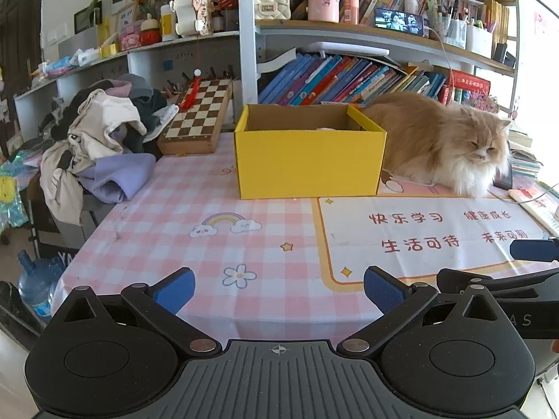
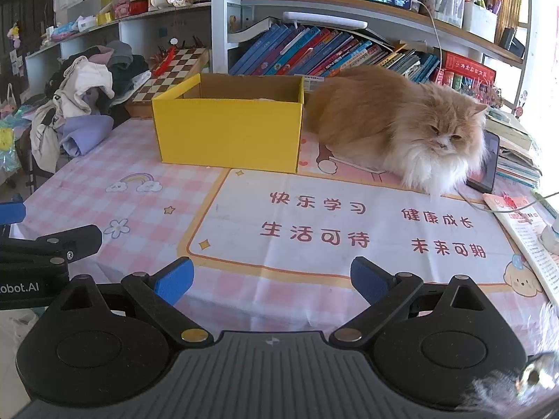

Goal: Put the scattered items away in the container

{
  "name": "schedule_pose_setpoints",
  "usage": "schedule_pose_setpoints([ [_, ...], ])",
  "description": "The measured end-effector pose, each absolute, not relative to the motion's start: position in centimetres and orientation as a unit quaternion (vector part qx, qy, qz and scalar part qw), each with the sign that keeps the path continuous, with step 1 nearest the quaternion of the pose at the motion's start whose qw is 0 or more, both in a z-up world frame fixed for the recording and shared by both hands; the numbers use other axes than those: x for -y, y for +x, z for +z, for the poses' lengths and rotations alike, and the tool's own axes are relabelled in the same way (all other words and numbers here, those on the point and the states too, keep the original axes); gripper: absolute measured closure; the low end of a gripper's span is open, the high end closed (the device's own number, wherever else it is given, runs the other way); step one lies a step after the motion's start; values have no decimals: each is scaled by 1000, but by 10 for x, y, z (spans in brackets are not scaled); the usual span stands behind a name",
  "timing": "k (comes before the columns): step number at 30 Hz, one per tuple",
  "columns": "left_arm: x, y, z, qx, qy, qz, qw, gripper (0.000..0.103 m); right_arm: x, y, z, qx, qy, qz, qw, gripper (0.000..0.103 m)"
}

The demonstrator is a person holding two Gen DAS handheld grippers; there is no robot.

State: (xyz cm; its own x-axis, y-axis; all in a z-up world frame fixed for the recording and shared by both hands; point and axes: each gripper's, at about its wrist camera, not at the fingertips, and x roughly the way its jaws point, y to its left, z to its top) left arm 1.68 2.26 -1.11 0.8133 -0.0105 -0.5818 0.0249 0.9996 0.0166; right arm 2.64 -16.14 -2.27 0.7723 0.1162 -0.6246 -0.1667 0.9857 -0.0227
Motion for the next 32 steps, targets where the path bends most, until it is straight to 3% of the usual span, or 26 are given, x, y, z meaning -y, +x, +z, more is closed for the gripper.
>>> schedule_pose_setpoints([
  [32,-29,15,-16,-312,-3,-27,950,0,157,29,-30,-340,-40,76,937,6],
])
